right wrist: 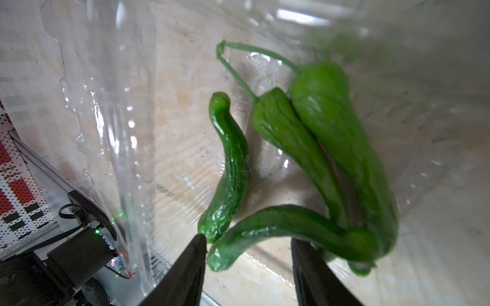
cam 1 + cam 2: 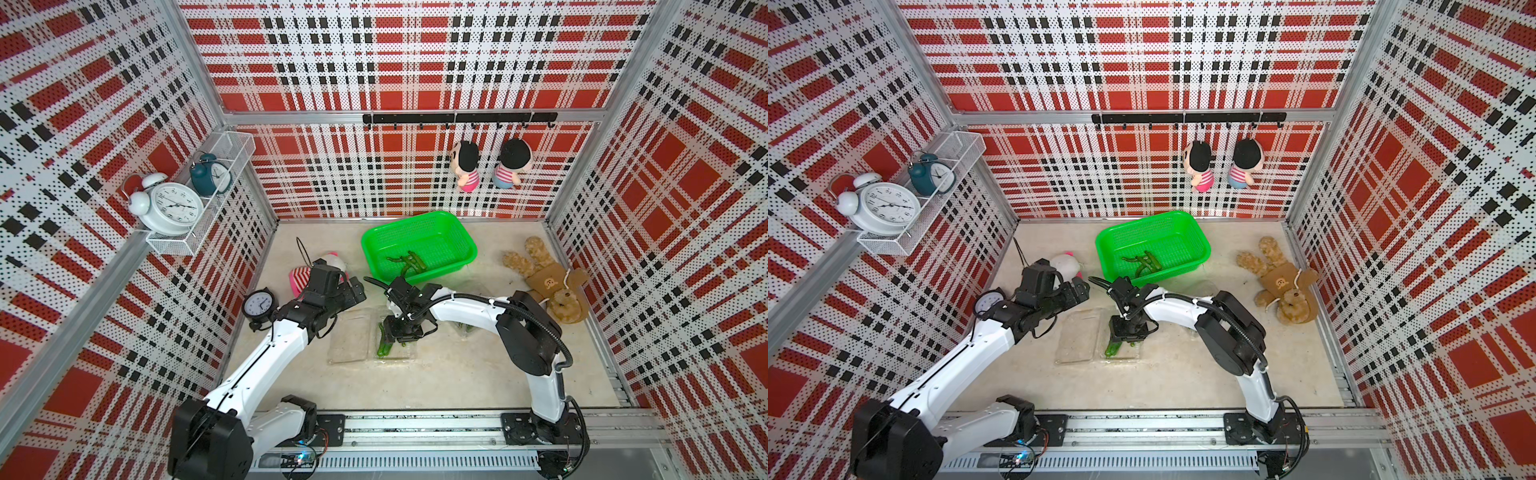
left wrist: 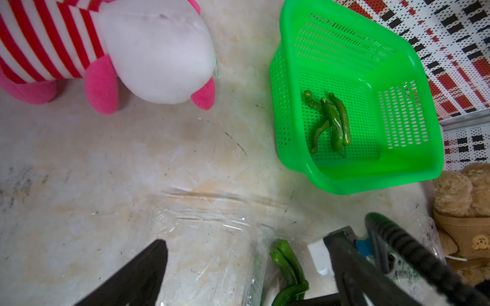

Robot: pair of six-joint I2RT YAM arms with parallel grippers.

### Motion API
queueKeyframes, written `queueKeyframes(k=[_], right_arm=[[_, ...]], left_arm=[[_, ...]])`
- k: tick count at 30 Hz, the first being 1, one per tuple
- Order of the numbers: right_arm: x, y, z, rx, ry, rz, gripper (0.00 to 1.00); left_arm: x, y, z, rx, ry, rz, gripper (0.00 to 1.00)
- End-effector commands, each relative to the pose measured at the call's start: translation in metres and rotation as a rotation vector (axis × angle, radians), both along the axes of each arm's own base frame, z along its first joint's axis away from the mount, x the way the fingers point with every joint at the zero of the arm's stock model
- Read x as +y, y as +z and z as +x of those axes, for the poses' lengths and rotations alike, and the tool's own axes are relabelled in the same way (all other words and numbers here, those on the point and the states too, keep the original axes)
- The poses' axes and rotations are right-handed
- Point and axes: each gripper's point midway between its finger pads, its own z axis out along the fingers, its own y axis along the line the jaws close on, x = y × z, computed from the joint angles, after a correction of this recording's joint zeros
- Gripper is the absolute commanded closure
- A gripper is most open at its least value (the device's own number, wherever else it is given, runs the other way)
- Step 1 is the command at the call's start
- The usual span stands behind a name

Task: Take small green peppers out of containers
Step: Pick up the green pepper from the packing box.

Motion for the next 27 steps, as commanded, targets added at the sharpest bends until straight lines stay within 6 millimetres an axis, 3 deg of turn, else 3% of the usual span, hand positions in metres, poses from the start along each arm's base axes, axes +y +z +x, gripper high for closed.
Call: queueKeyframes(k=[1, 4, 9, 14, 17, 20, 27], right_arm=[[-0.004, -0.015, -0.001, 0.019, -0.029, -0.074, 0.45], [-0.009, -0.023, -0.001, 0.011, -0.039, -0.112, 0.47], [-0.015, -0.028, 0.001, -0.018, -0.053, -0.146, 0.6], [-0.007, -0.011, 0.004, -0.065, -0.037, -0.068, 0.75], [-0.002, 0.007, 0.002, -0.088, -0.02, 0.0, 0.79], [0.002, 0.041, 0.002, -0.12, -0.01, 0.071, 0.81], [0.01, 0.163, 0.025, -0.293, -0.036, 0.22, 0.82]], left_arm=[[0.003, 0.001, -0.003, -0.006, 0.007, -0.007, 0.02], [0.003, 0.003, -0.003, -0.011, 0.012, -0.009, 0.02], [0.004, 0.001, -0.003, -0.01, 0.022, -0.018, 0.02], [0.002, 0.001, -0.001, -0.013, 0.024, -0.031, 0.02], [0.001, -0.001, 0.0, -0.009, 0.024, -0.032, 0.02], [0.001, 0.0, 0.001, -0.013, 0.026, -0.033, 0.02], [-0.001, 0.0, 0.006, -0.017, 0.029, -0.038, 0.02]])
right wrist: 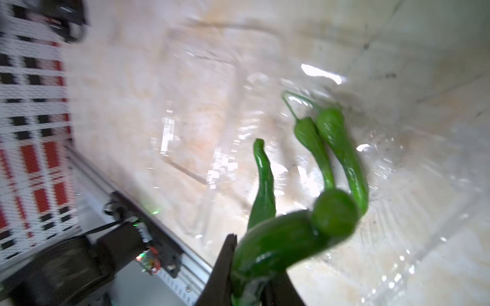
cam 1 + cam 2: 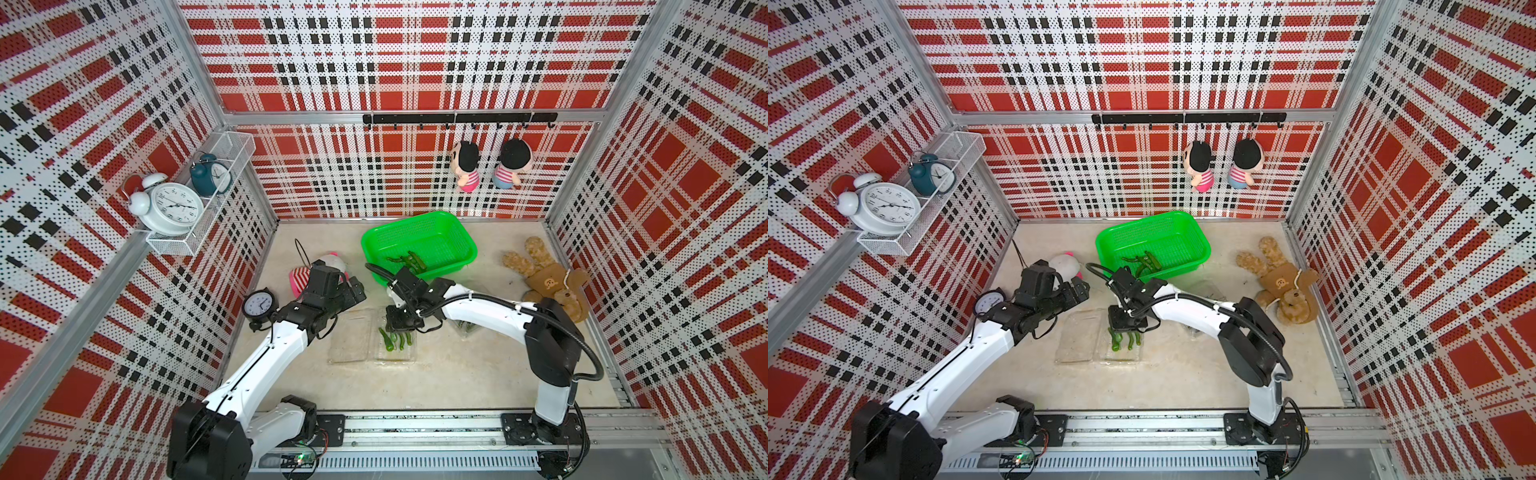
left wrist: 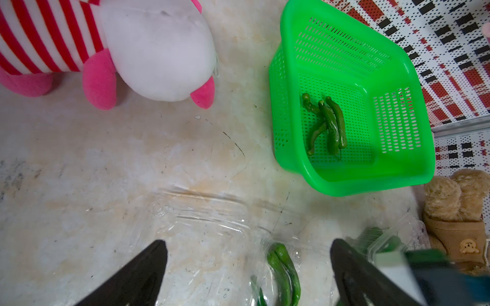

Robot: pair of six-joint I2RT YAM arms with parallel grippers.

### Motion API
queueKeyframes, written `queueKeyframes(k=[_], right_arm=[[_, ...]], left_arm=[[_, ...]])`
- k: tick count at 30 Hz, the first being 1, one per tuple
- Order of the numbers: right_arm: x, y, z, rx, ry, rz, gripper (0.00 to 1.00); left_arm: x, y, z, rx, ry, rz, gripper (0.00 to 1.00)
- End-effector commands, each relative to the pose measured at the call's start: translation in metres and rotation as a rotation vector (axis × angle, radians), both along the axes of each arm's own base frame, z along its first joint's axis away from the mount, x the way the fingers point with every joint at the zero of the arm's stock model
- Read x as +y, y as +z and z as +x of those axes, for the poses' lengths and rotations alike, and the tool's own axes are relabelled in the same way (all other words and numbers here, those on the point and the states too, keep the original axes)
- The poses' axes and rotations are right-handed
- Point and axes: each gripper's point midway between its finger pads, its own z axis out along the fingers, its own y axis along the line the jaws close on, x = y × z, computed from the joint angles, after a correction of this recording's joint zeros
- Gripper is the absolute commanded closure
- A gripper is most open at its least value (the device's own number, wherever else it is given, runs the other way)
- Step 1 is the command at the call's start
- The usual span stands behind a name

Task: Take small green peppers out of containers
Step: Pick up the green pepper from the packing box, then place the green pepper in the basket.

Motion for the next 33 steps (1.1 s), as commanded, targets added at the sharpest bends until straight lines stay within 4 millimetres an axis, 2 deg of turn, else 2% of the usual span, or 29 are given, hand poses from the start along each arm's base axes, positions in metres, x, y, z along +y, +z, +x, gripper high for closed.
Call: queueKeyframes(k=[1, 3, 5, 7, 9, 12, 14, 16, 20, 26, 28, 29, 31, 33], right_arm=[[0.0, 0.081, 0.017, -0.136, -0.015, 0.093, 0.81], [-0.007, 0.108, 0.042, -0.207, -0.039, 0.102, 0.81], [-0.017, 0.125, 0.077, -0.278, -0.08, 0.1, 0.8], [-0.029, 0.13, 0.118, -0.333, -0.124, 0.089, 0.8], [-0.043, 0.125, 0.166, -0.378, -0.174, 0.077, 0.8], [-0.056, 0.108, 0.224, -0.392, -0.225, 0.078, 0.81], [-0.061, 0.095, 0.252, -0.394, -0.25, 0.075, 0.81], [-0.066, 0.078, 0.271, -0.38, -0.267, 0.072, 0.81], [-0.075, 0.029, 0.289, -0.334, -0.285, 0.044, 0.81], [-0.091, -0.049, 0.282, -0.232, -0.298, -0.054, 0.81], [-0.094, -0.063, 0.276, -0.209, -0.296, -0.068, 0.79], [-0.095, -0.065, 0.274, -0.205, -0.297, -0.071, 0.73], [-0.097, -0.059, 0.273, -0.215, -0.299, -0.072, 0.59], [-0.101, -0.043, 0.276, -0.259, -0.287, -0.092, 0.42]], left_arm=[[0.0, 0.001, 0.008, -0.017, 0.009, -0.009, 0.02], [-0.001, 0.003, 0.011, -0.02, 0.01, -0.008, 0.02], [-0.003, 0.004, 0.014, -0.022, 0.007, -0.01, 0.02], [-0.004, 0.003, 0.016, -0.019, 0.005, -0.011, 0.02], [-0.006, 0.002, 0.018, -0.017, -0.003, -0.014, 0.02], [-0.008, 0.003, 0.018, -0.018, -0.009, -0.013, 0.02], [-0.008, 0.004, 0.017, -0.022, -0.007, -0.014, 0.02], [-0.007, 0.005, 0.015, -0.027, 0.002, -0.019, 0.02], [-0.003, 0.006, 0.01, -0.03, 0.019, -0.023, 0.02], [-0.001, 0.005, 0.004, -0.026, 0.027, -0.025, 0.02], [-0.001, 0.005, 0.003, -0.023, 0.027, -0.024, 0.02], [-0.001, 0.006, 0.004, -0.024, 0.027, -0.025, 0.02], [-0.001, 0.007, 0.005, -0.026, 0.026, -0.024, 0.02], [-0.002, 0.009, 0.006, -0.029, 0.026, -0.025, 0.02]])
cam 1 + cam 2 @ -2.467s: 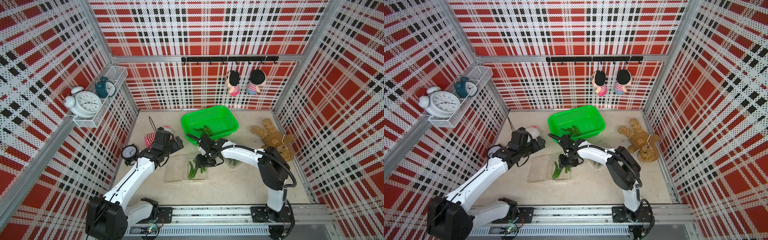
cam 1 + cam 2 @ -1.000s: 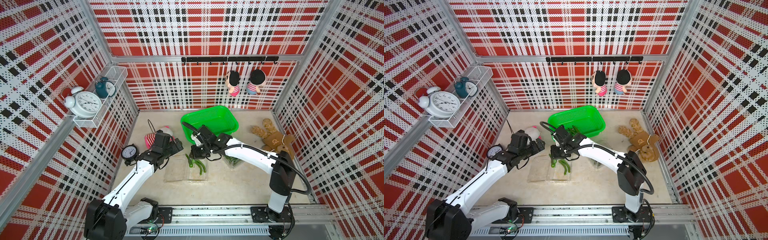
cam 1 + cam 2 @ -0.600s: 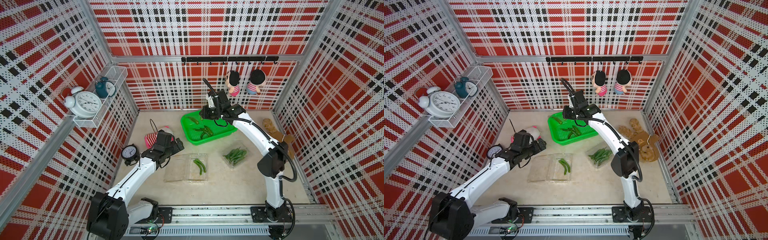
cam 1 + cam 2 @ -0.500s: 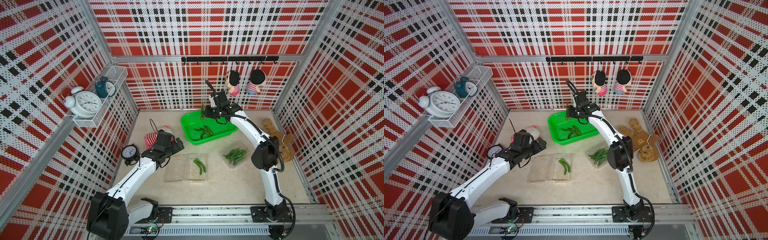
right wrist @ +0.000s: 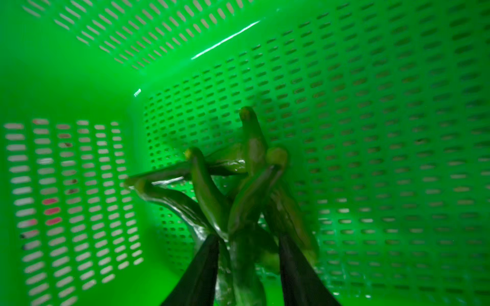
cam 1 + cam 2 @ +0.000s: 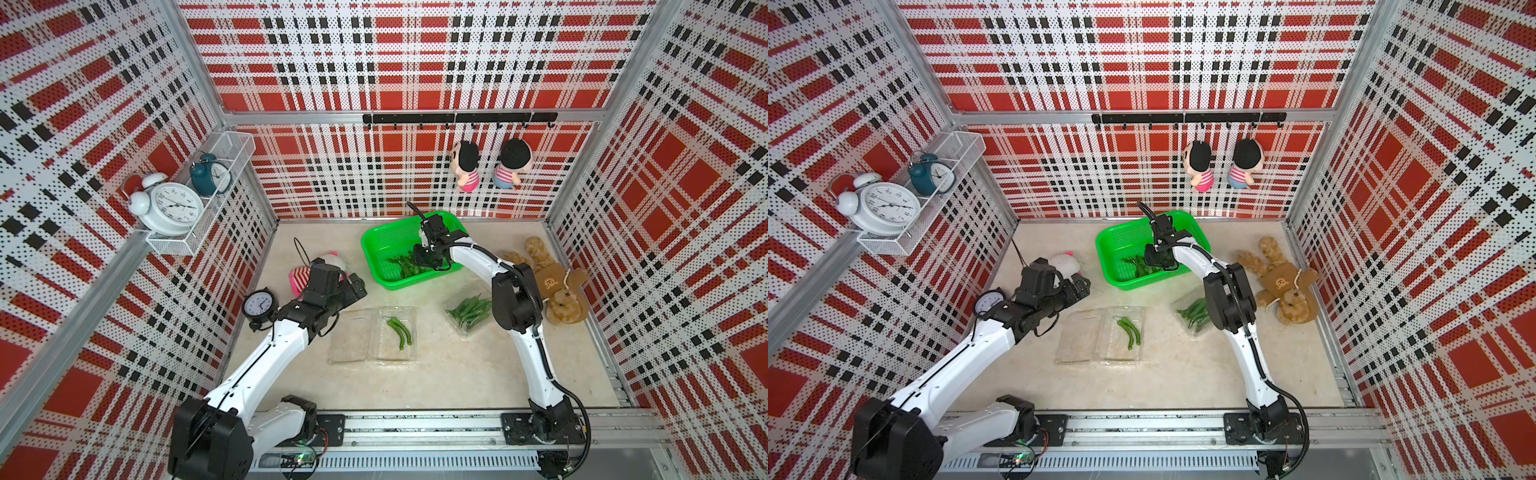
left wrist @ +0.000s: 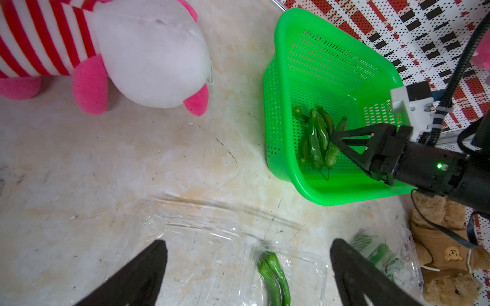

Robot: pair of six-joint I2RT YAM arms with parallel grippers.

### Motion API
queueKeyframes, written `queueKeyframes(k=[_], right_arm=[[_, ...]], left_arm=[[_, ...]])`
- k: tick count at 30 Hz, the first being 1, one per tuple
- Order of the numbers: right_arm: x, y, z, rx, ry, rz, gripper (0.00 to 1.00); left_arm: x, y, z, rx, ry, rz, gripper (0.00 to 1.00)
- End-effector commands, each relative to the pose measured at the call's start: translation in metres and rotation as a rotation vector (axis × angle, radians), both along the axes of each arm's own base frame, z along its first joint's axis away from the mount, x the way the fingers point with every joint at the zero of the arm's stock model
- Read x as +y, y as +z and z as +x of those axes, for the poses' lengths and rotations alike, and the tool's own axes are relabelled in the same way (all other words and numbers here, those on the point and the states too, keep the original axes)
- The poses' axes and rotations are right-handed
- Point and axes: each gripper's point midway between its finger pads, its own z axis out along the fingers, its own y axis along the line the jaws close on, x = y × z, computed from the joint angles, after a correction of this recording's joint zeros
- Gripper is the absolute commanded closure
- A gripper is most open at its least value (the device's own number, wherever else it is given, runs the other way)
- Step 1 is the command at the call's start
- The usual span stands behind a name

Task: Take small green peppers out of containers
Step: Place the green pepper in the basket, then pick up the green pepper from the packing box.

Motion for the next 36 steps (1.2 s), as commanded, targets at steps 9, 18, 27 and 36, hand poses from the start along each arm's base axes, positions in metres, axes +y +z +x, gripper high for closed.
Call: queueKeyframes(k=[9, 18, 27, 36], right_arm=[[-0.008, 0.162, -0.048, -0.207, 0.085, -0.023, 0.27], [0.036, 0.148, -0.191, -0.149, 0.286, -0.106, 0.28], [0.06, 0.048, -0.256, -0.003, 0.403, -0.184, 0.32], [0.059, 0.001, -0.252, 0.02, 0.423, -0.266, 0.3]], left_arm=[[-0.002, 0.017, 0.01, -0.03, 0.002, 0.006, 0.02], [-0.007, 0.016, 0.017, -0.02, -0.018, 0.014, 0.02], [-0.005, 0.011, 0.01, -0.014, -0.018, 0.01, 0.02], [0.001, 0.006, -0.003, -0.003, -0.005, 0.015, 0.02]])
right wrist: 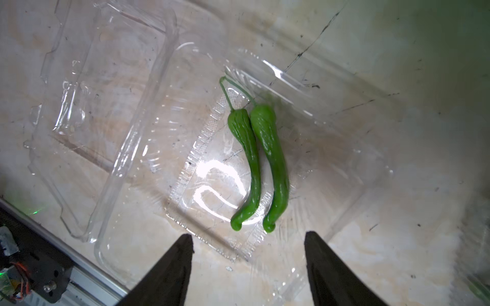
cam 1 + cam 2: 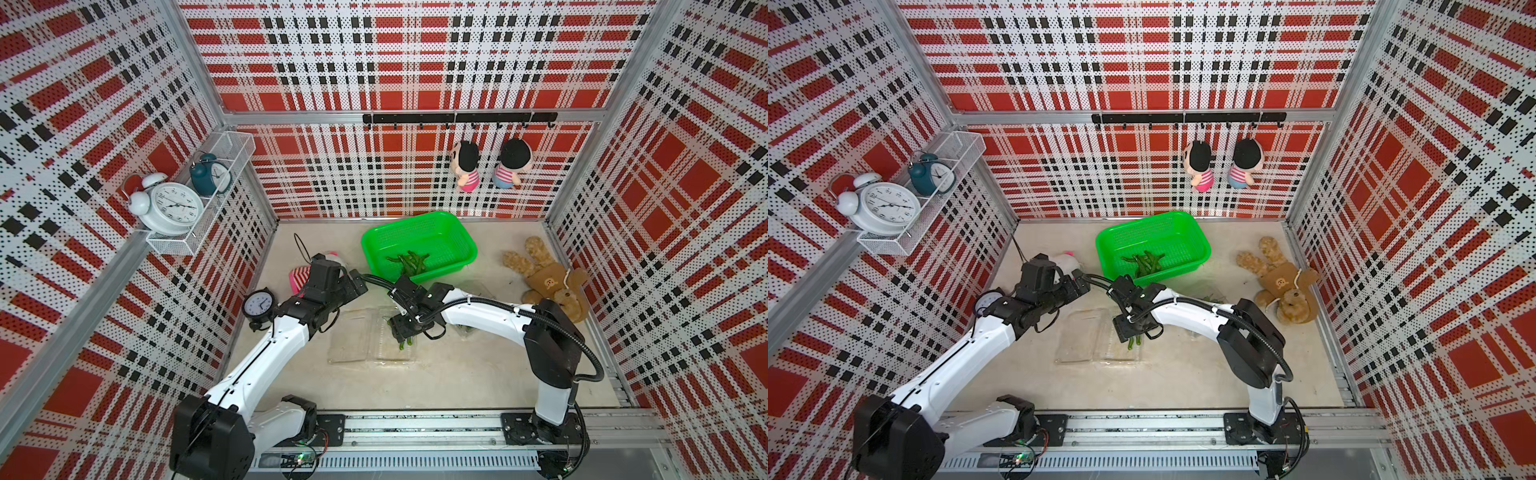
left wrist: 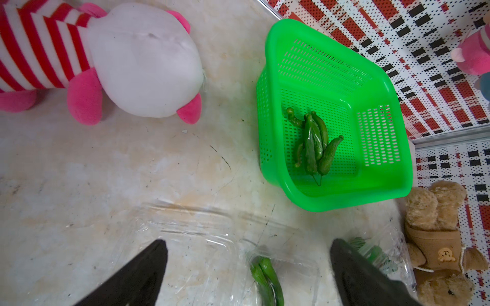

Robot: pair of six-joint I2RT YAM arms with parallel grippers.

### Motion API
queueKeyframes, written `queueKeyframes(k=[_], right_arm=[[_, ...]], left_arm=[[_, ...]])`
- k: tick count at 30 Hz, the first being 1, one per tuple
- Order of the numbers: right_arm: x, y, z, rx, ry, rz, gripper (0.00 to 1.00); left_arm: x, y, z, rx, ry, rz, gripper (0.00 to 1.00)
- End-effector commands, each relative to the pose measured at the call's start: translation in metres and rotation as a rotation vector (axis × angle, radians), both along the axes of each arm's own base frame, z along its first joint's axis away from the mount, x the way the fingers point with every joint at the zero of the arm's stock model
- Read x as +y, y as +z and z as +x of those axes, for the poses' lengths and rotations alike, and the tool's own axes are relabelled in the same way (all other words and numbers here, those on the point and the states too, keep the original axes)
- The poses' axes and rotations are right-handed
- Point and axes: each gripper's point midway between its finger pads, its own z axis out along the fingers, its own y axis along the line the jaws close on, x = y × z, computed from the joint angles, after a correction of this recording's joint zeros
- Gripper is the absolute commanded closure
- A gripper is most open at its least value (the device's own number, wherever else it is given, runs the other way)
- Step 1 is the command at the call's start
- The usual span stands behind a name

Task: Take small green peppers out of containers
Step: Pick up the green pepper from the packing box.

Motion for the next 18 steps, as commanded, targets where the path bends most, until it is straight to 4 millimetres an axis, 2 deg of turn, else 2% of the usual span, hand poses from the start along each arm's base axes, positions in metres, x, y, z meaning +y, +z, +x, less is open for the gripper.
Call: queueKeyframes(k=[1, 12, 18], right_arm=[[0.008, -0.012, 0.009, -0.03, 0.013, -0.014, 0.29], [0.018, -0.035, 0.016, -0.021, 0.009, -0.03, 0.29], [0.018, -0.059, 0.014, 0.02, 0.0, -0.074, 0.31]], left_arm=[[0.004, -0.005, -0.009, 0.016, 0.0, 0.019, 0.02], [0.015, 0.0, -0.012, 0.019, 0.009, 0.053, 0.02], [0.015, -0.002, -0.013, 0.023, 0.007, 0.053, 0.02]])
